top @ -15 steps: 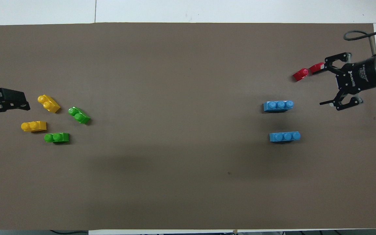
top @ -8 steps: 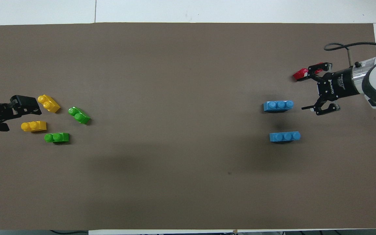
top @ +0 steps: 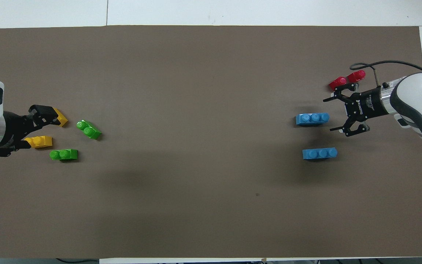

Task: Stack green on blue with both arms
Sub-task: 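Move the right gripper to the blue brick while the left gripper approaches bricks, then grasp the blue brick with the right gripper while the left gripper reaches green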

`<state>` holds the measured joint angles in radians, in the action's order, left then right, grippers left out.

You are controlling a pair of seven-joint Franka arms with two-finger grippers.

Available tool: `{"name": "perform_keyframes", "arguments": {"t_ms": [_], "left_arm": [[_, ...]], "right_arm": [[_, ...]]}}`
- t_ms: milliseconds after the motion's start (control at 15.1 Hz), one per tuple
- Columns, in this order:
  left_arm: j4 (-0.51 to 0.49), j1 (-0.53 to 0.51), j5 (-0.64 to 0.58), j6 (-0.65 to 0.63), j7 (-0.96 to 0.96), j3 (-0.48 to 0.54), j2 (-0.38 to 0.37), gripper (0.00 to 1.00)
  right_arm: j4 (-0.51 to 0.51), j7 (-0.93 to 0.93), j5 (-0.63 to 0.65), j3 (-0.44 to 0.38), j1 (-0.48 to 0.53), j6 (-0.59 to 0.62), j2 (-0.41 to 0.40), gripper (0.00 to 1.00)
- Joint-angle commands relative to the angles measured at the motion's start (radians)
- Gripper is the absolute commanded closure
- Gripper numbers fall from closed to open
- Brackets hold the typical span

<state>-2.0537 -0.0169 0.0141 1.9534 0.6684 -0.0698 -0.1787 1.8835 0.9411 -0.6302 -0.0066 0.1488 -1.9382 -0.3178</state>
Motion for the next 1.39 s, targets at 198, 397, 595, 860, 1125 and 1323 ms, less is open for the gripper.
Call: {"name": "perform_keyframes", "arguments": {"t_ms": [198, 397, 595, 860, 1125, 1323], "left_arm": [[-0.020, 0.011, 0.012, 0.102, 0.218, 0.007, 0.068, 0.02], [-0.028, 0.011, 0.012, 0.125, 0.264, 0.007, 0.103, 0.03], [-0.058, 0.011, 0.012, 0.171, 0.293, 0.007, 0.111, 0.03], [-0.112, 0.023, 0.012, 0.223, 0.296, 0.007, 0.127, 0.03], [-0.123, 0.025, 0.012, 0.265, 0.296, 0.007, 0.163, 0.03], [-0.126, 0.025, 0.012, 0.294, 0.295, 0.007, 0.189, 0.03]], "right_arm": [[0.020, -0.051, -0.045, 0.007, 0.014, -0.074, -0.035, 0.05], [0.028, -0.051, -0.046, 0.007, 0.002, -0.120, -0.049, 0.05], [0.034, -0.054, -0.046, 0.008, 0.002, -0.139, -0.060, 0.05], [0.036, -0.065, -0.066, 0.008, -0.003, -0.149, -0.069, 0.05], [0.060, -0.067, -0.095, 0.008, -0.020, -0.174, -0.064, 0.10], [0.062, -0.090, -0.097, 0.008, -0.020, -0.174, -0.064, 0.27]]}}
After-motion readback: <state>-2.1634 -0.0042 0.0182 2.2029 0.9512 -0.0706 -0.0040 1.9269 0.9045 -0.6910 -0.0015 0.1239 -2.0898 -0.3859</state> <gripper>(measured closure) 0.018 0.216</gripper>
